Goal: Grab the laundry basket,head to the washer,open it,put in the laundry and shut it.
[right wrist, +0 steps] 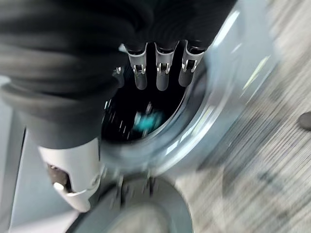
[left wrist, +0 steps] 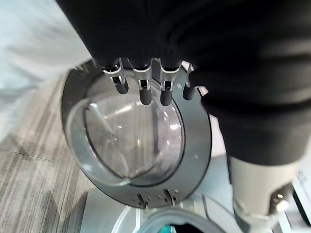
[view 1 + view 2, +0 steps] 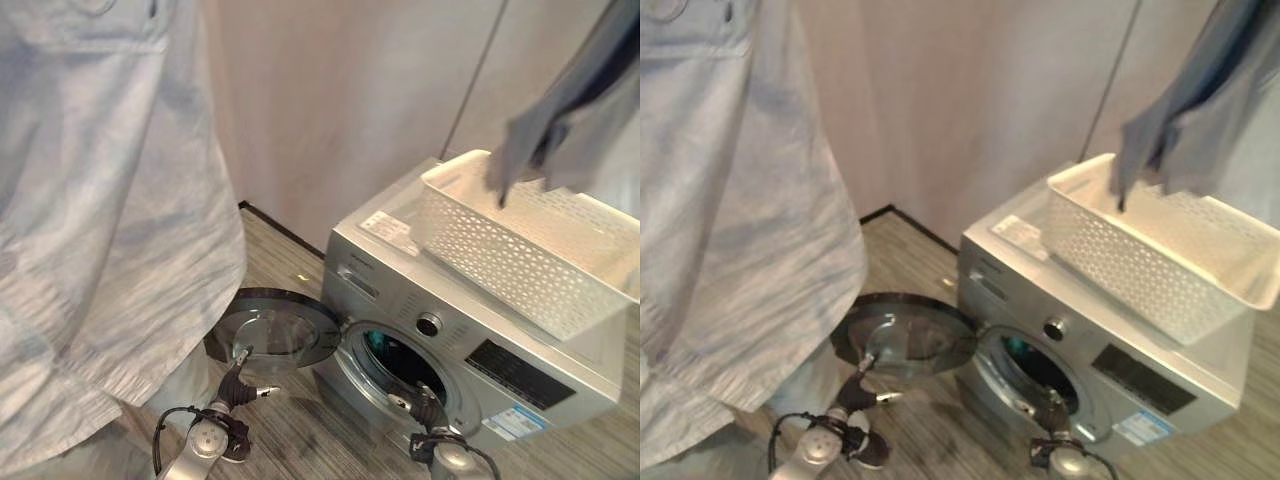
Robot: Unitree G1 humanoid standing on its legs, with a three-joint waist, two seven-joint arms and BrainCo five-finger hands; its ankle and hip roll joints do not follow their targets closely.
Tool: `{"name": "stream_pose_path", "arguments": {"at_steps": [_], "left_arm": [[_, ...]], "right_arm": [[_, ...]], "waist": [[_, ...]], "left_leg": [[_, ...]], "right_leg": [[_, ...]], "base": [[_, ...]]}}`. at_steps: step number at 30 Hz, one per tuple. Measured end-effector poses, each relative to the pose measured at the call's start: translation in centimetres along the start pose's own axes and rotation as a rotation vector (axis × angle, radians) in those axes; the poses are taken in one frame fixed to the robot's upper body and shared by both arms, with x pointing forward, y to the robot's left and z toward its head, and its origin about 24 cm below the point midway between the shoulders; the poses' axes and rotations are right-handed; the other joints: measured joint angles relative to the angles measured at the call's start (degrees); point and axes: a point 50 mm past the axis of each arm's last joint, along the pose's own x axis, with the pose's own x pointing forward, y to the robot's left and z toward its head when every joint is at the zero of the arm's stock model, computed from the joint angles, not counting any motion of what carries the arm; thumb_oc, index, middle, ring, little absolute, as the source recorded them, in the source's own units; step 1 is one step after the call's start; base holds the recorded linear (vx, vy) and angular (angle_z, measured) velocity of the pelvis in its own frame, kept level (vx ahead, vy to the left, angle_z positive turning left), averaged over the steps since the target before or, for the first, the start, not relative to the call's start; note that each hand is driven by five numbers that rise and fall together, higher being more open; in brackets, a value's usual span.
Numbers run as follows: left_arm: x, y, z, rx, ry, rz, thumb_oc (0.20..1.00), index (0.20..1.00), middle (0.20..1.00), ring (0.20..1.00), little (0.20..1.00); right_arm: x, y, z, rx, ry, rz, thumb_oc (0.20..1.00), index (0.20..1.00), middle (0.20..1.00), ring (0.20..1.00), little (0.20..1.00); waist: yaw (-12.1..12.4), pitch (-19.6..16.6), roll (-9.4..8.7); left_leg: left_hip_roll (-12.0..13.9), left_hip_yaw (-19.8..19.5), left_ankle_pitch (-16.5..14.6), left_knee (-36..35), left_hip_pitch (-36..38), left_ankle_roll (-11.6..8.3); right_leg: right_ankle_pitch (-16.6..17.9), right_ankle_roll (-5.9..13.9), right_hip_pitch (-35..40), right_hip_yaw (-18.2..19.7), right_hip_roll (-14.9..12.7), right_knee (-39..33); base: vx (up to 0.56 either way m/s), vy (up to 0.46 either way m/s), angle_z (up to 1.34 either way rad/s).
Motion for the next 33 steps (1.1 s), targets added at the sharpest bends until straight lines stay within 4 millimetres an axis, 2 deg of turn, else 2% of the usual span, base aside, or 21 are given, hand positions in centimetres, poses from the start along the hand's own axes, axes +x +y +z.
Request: {"name": "stream_pose_path", "arguments": {"at_steps": [1,2,3,4,5,7,8,10,11,14,18,20,21,22,25,26,28,30,31,32,33], "left_arm": [[-0.1,0.1,-0.1,-0.001,0.003,0.004,1.0,1.0,1.0,1.0,1.0],[0.0,0.2,-0.1,0.001,0.002,0.002,1.0,1.0,1.0,1.0,1.0],[-0.1,0.2,-0.2,-0.003,0.005,0.004,1.0,1.0,1.0,1.0,1.0],[-0.2,0.3,-0.3,-0.005,0.009,0.008,1.0,1.0,1.0,1.0,1.0],[-0.3,0.5,-0.6,-0.006,0.021,0.017,1.0,1.0,1.0,1.0,1.0],[0.0,0.7,-0.3,-0.011,0.012,0.02,1.0,1.0,1.0,1.0,1.0],[-0.2,1.0,-0.6,-0.012,0.023,0.029,1.0,1.0,1.0,1.0,1.0],[-0.2,1.1,-0.7,-0.009,0.025,0.026,1.0,1.0,1.0,1.0,1.0],[-0.2,1.1,-0.8,-0.01,0.028,0.022,1.0,1.0,1.0,1.0,1.0],[-0.3,1.4,-0.9,0.001,0.033,0.012,1.0,1.0,1.0,1.0,1.0],[0.0,1.5,-0.6,0.004,0.021,0.007,1.0,1.0,1.0,1.0,1.0],[0.0,1.5,-0.6,0.005,0.021,0.006,1.0,1.0,1.0,1.0,1.0],[0.1,1.5,-0.5,0.006,0.017,0.006,1.0,1.0,1.0,1.0,1.0],[0.1,1.5,-0.4,0.005,0.016,0.005,1.0,1.0,1.0,1.0,1.0],[0.0,1.3,-0.6,0.002,0.022,-0.003,1.0,1.0,1.0,1.0,1.0],[0.0,1.3,-0.6,0.01,0.026,-0.006,1.0,1.0,1.0,1.0,1.0],[0.1,1.4,-0.5,0.007,0.023,0.0,1.0,1.0,1.0,1.0,1.0],[0.1,1.5,-0.5,0.017,0.021,0.009,1.0,1.0,1.0,1.0,1.0],[0.1,1.6,-0.5,0.017,0.022,0.013,1.0,1.0,1.0,1.0,1.0],[0.1,1.5,-0.5,0.016,0.023,0.011,1.0,1.0,1.0,1.0,1.0],[0.0,1.4,-0.7,0.014,0.029,0.009,1.0,1.0,1.0,1.0,1.0]], "right_arm": [[-0.1,-0.4,-0.2,0.004,0.003,-0.016,1.0,1.0,1.0,1.0,1.0],[-0.6,-1.1,-1.2,0.006,0.032,-0.038,1.0,1.0,1.0,1.0,1.0],[-0.8,-1.6,-1.6,0.013,0.041,-0.057,1.0,1.0,1.0,1.0,1.0],[-0.9,-2.0,-2.0,0.008,0.053,-0.073,1.0,1.0,1.0,1.0,1.0],[-0.8,-2.5,-2.5,0.0,0.084,-0.094,1.0,1.0,1.0,1.0,1.0],[-1.6,-3.6,-4.1,0.016,0.136,-0.136,1.0,1.0,1.0,1.0,1.0],[-1.8,-4.4,-4.8,0.02,0.168,-0.176,1.0,1.0,1.0,1.0,1.0],[-2.8,-6.0,-6.6,0.054,0.231,-0.25,1.0,1.0,1.0,1.0,1.0],[-3.8,-7.6,-8.1,0.082,0.287,-0.333,1.0,1.0,1.0,1.0,1.0],[-5.7,-9.7,-10.2,0.098,0.367,-0.457,1.0,1.0,1.0,1.0,1.0],[-5.7,-10.6,-9.8,0.127,0.356,-0.538,1.0,1.0,1.0,1.0,1.0],[-5.1,-11.6,-8.1,0.155,0.278,-0.596,1.0,1.0,1.0,1.0,1.0],[-4.8,-12.9,-6.7,0.187,0.223,-0.657,1.0,1.0,1.0,1.0,1.0],[-4.9,-13.7,-6.1,0.233,0.188,-0.709,1.0,1.0,1.0,1.0,1.0],[-5.6,-17.2,-2.2,0.312,-0.003,-0.876,1.0,1.0,1.0,1.0,1.0],[-6.3,-19.1,0.6,0.289,-0.125,-0.945,1.0,1.0,1.0,1.0,1.0],[-7.3,-21.1,5.0,0.238,-0.303,-1.036,1.0,1.0,1.0,1.0,1.0],[-9.0,-22.5,8.3,0.162,-0.455,-1.122,1.0,1.0,1.0,1.0,1.0],[-10.3,-23.1,11.0,0.107,-0.579,-1.193,1.0,1.0,1.0,1.0,1.0],[-11.1,-23.3,12.1,0.081,-0.634,-1.225,1.0,1.0,1.0,1.0,1.0],[-12.4,-23.1,14.3,0.028,-0.75,-1.282,1.0,1.0,1.0,1.0,1.0]], "waist": [[0.08,0.1,0.09],[-1.61,0.71,-0.1],[-1.7,1.07,0.47],[-1.66,1.16,0.02],[-1.88,1.63,0.42],[-3.33,2.04,0.63],[-2.98,2.19,0.6],[-4.02,2.29,0.87],[-4.44,2.37,1.04],[-4.94,2.61,1.27],[-6.36,2.61,0.71],[-6.56,2.58,0.93],[-6.7,2.4,1.13],[-6.72,2.29,1.4],[-6.74,1.95,2.1],[-6.92,1.6,2.82],[-6.88,1.17,3.17],[-6.9,1.12,3.3],[-6.66,1.04,2.91],[-6.62,0.98,2.74],[-6.21,0.76,2.67]], "left_leg": [[0.11,0.86,-0.11,0.01,0.12,-0.01],[0.02,1.79,-0.26,0.01,0.74,-0.1],[0.07,2.92,-0.33,0.0,0.97,-0.11],[0.13,4.32,-0.62,0.0,1.7,-0.19],[0.23,5.83,-1.06,-0.01,2.48,-0.16],[0.19,6.61,-1.37,-0.02,2.88,-0.17],[0.37,7.67,-1.61,-0.02,3.71,-0.35],[0.37,8.35,-1.96,-0.03,3.81,-0.33],[0.26,8.63,-2.04,-0.03,3.98,-0.36],[0.17,9.36,-2.12,-0.01,4.62,-0.35],[-0.03,10.56,-2.27,-0.02,5.35,-0.24],[-0.06,11.17,-2.65,-0.03,5.79,-0.11],[-0.03,11.47,-2.8,-0.03,5.77,0.06],[-0.02,11.47,-2.78,-0.03,5.7,0.05],[0.09,11.38,-2.78,-0.03,5.55,0.02],[0.03,11.39,-2.79,-0.02,5.66,-0.08],[0.03,11.28,-2.8,-0.03,5.71,-0.16],[0.05,11.0,-2.75,-0.02,5.67,-0.19],[0.18,10.42,-2.72,-0.02,5.57,-0.18],[0.22,10.23,-2.77,-0.03,5.58,-0.11],[0.26,9.84,-2.8,-0.03,5.4,-0.05]], "right_leg": [[0.13,0.02,-0.24,0.79,0.12,-0.02],[0.54,0.25,-0.53,1.45,0.29,0.46],[0.64,0.38,-0.84,2.61,0.37,0.55],[0.87,0.51,-0.95,3.64,0.53,0.46],[1.08,0.66,-0.98,5.4,0.65,0.21],[0.86,0.9,-1.24,5.87,0.77,-0.03],[0.84,0.94,-1.11,7.1,1.11,-0.07],[0.81,0.97,-1.43,7.62,1.18,-0.07],[0.83,0.95,-1.42,7.9,1.17,-0.07],[1.3,0.84,-1.18,8.58,1.23,0.36],[1.81,0.87,-1.33,9.59,1.23,-0.02],[1.51,1.22,-1.25,10.26,1.24,-0.08],[1.35,1.48,-1.43,10.29,1.21,-0.09],[1.36,1.52,-1.53,10.26,1.21,-0.09],[1.31,1.5,-1.61,10.16,1.33,-0.1],[1.3,1.49,-1.51,10.15,1.3,-0.1],[1.24,1.56,-1.36,10.04,1.27,-0.12],[1.3,1.45,-1.25,9.92,1.24,-0.11],[1.29,1.46,-0.95,9.33,1.27,-0.11],[1.11,1.54,-0.82,8.95,1.28,-0.13],[1.01,1.54,-0.65,8.6,1.2,-0.12]], "base": [[-0.03,0.076,-0.39],[-0.03,0.098,-0.43],[-0.02,0.065,-0.52],[0.0,0.049,-0.74],[0.01,0.042,-0.66],[0.0,0.045,-0.39],[0.0,0.056,-0.34],[0.01,0.061,-0.25],[-0.02,0.031,-0.08],[-0.01,0.025,-0.12],[0.0,0.024,-0.17],[0.01,0.011,-0.15],[0.03,0.002,-0.12],[0.02,-0.011,-0.06],[0.05,0.0,0.01],[0.05,-0.004,0.02],[0.05,-0.004,0.02],[0.01,-0.018,0.09],[0.06,-0.011,0.16],[0.05,-0.029,0.19],[0.04,-0.025,0.13]]}}
